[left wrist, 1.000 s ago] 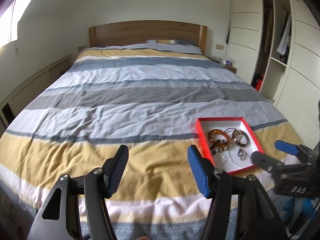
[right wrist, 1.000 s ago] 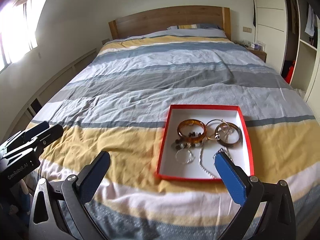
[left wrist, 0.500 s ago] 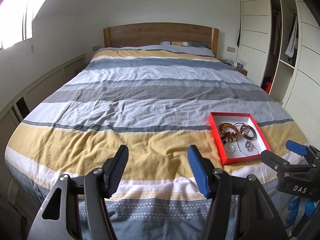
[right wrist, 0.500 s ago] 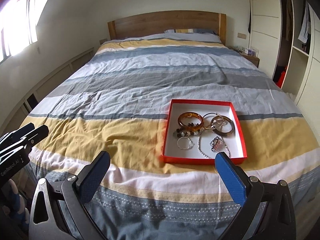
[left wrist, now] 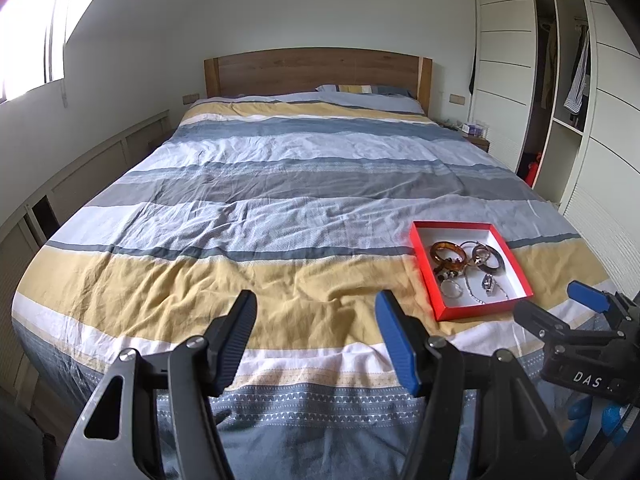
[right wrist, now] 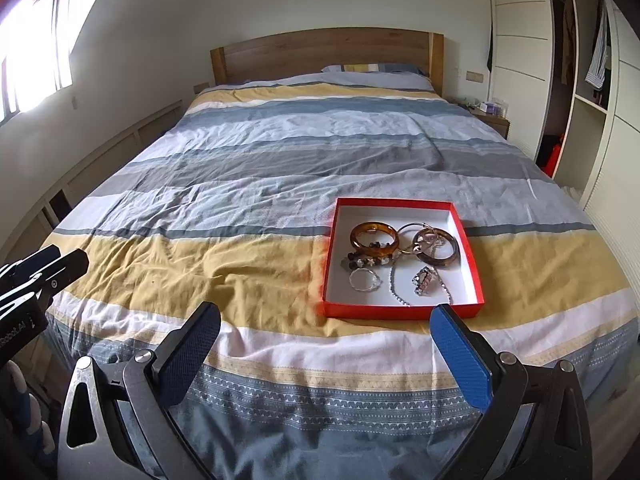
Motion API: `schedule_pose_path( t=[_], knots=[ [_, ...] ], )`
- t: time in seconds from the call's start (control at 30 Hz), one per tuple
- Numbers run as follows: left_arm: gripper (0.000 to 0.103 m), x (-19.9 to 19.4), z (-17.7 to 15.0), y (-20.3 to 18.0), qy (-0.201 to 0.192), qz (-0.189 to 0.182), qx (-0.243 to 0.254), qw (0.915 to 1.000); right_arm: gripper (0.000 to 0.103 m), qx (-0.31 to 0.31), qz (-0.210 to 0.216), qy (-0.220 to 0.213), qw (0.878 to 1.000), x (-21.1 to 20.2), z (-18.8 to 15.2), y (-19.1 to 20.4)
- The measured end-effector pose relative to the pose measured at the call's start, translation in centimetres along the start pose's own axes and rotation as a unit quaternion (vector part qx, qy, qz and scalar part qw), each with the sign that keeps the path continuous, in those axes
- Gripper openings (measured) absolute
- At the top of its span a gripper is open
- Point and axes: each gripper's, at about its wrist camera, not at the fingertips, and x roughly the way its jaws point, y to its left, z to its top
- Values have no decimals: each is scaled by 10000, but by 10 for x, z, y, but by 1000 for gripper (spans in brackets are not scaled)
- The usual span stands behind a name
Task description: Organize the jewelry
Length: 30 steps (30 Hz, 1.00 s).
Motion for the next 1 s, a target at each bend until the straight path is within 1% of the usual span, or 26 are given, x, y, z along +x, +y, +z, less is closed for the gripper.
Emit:
schedule_pose_path(
  t=[1.0],
  knots=[
    [60, -4, -8, 0, 23, -57, -6, 10000, 103, -101, -68, 41, 9999, -8, -5, 7]
  ],
)
